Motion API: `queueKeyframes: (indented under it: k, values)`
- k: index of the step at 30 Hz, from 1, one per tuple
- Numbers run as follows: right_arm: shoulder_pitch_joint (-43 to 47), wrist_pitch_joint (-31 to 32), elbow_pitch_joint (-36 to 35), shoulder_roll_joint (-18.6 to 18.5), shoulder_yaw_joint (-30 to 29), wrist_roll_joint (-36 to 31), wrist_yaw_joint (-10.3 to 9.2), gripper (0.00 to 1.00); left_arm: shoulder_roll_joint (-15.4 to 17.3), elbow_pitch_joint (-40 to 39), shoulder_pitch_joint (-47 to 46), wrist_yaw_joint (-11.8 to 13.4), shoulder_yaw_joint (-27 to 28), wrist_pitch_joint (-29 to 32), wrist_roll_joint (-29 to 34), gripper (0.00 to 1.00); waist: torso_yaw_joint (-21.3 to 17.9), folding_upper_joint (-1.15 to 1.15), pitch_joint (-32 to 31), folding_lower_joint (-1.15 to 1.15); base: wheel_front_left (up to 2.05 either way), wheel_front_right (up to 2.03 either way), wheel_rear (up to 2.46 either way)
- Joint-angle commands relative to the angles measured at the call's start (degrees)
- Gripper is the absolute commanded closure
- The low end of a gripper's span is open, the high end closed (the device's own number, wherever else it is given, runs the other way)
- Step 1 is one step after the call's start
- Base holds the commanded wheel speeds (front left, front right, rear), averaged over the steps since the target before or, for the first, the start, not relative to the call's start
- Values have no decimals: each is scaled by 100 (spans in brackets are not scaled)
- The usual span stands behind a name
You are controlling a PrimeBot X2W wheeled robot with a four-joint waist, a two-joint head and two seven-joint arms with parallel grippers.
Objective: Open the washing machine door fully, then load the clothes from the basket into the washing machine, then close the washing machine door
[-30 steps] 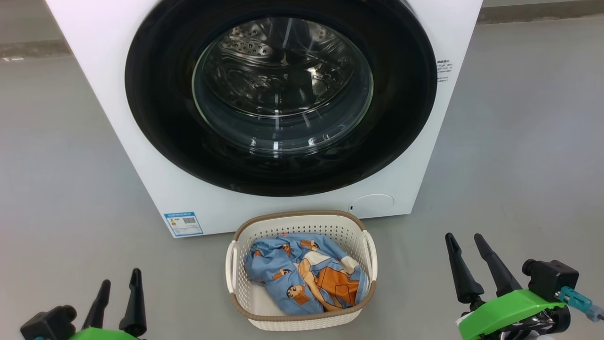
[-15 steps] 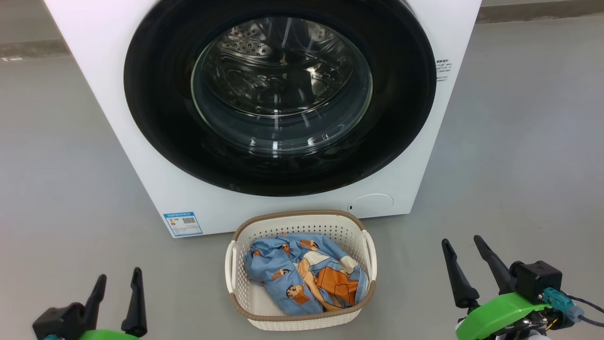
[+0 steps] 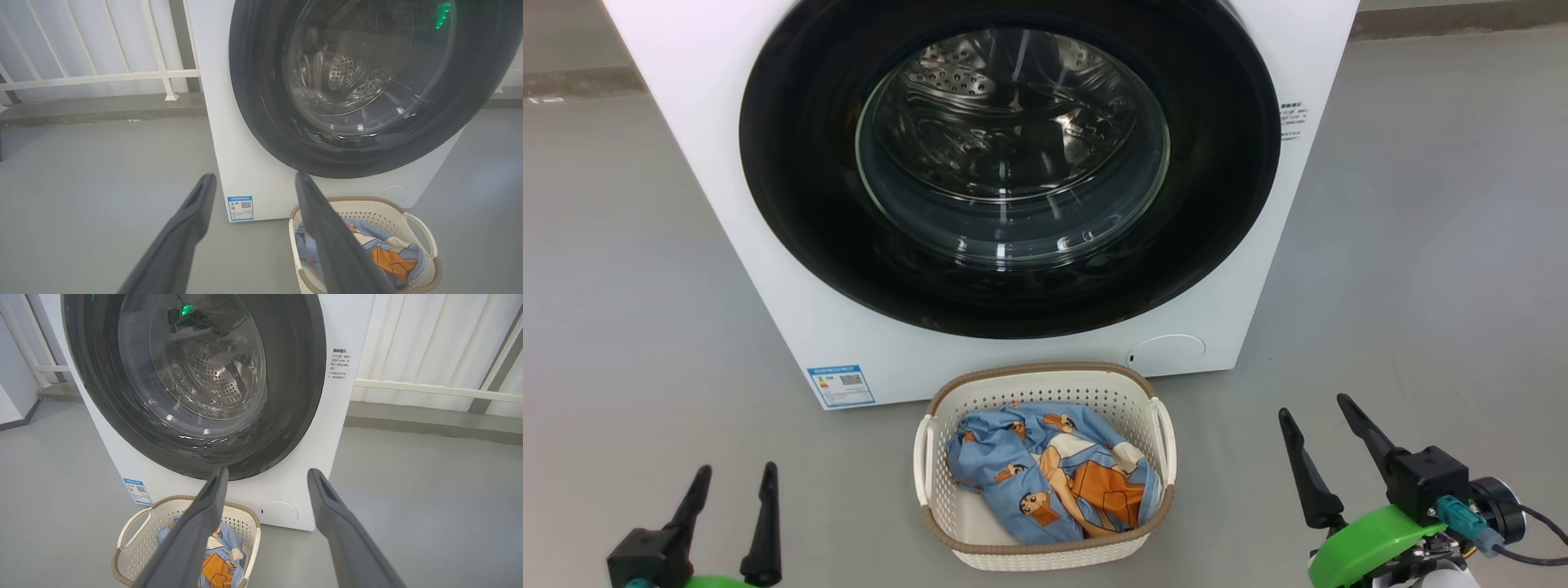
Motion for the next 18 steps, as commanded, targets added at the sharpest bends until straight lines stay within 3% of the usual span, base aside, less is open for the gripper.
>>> queueKeyframes:
  k: [1, 5, 18]
  values:
    - [-235, -100, -132, -30, 143, -214, -6, 0, 172, -120, -271, -8, 193, -106, 201, 0, 1, 0, 3, 0, 0, 0, 0]
    - [-258, -167, -102, -20, 116, -466, -6, 0, 193, -106, -291, -9, 195, -173, 473, 0, 7, 0, 7, 0, 0, 0, 0]
    - [-239, -168, -34, 51, -7, -299, -6, 0, 199, -86, -274, -9, 271, -174, 446, 0, 26, 0, -23, 0, 0, 0, 0]
